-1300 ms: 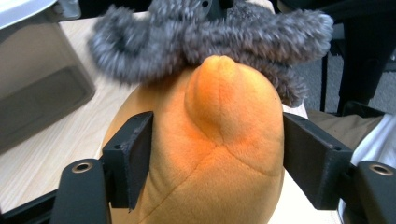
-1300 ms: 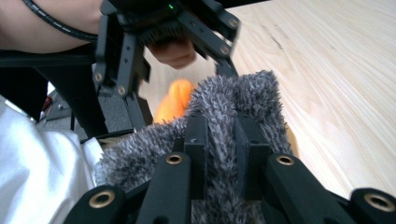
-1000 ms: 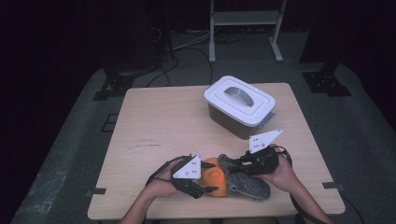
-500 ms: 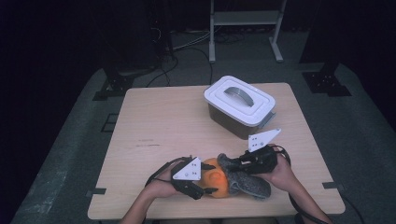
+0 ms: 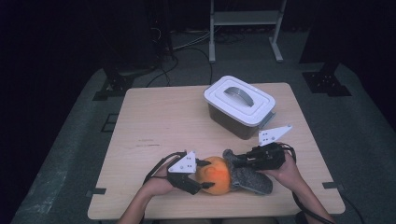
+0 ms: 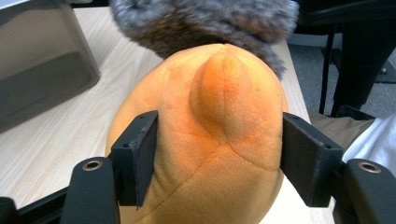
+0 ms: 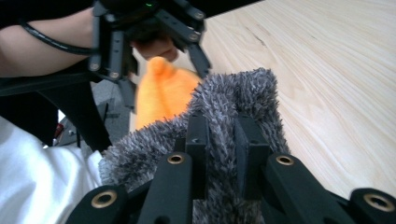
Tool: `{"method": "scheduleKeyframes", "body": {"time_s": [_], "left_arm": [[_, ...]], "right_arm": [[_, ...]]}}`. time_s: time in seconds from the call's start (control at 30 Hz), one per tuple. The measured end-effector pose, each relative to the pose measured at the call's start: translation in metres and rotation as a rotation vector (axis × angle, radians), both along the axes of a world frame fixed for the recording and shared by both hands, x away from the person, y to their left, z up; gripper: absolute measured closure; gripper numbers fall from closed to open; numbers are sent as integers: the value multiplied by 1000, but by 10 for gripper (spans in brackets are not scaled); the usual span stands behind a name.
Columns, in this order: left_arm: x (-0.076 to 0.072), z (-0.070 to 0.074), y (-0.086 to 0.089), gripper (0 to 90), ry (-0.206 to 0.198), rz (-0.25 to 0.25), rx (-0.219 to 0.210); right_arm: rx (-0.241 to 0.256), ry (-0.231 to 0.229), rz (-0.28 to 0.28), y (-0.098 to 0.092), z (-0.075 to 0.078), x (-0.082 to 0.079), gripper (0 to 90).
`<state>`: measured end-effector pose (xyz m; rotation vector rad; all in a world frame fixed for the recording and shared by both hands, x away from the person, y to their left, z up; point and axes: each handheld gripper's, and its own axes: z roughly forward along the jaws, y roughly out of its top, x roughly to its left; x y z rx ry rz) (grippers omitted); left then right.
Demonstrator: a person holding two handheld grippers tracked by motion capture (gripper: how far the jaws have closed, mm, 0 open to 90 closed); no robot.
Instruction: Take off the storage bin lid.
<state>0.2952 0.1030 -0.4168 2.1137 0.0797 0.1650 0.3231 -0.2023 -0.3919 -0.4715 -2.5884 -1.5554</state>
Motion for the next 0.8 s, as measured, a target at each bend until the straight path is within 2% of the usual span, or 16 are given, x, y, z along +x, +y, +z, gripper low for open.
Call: {"method": "scheduleKeyframes", "body": {"time_s": [0.07, 0.27, 0.37, 0.47, 0.5, 0.6, 0.63, 0.8], "left_arm": [[4, -1, 6, 331, 21, 16, -10], [9, -1, 11, 332, 55, 59, -30], [12, -3, 13, 332, 83, 73, -48], [12, -3, 12, 332, 80, 75, -47], [12, -2, 13, 332, 78, 76, -43], [13, -3, 13, 332, 81, 81, -43], [14, -4, 15, 332, 93, 90, -50], [18, -5, 21, 331, 132, 122, -74]], "right_arm": [[-24, 12, 2, 3, -6, 1, 770], [-32, 36, -23, -6, -11, 6, 771], [11, 26, -40, -9, -6, 5, 768], [30, 11, -24, -4, 0, 2, 767], [5, 3, -6, 1, 0, -1, 768], [-18, 7, -5, 4, -4, 0, 767], [-20, 23, -10, 2, -8, 1, 767], [-55, 31, -39, -6, -12, 4, 767]]}}
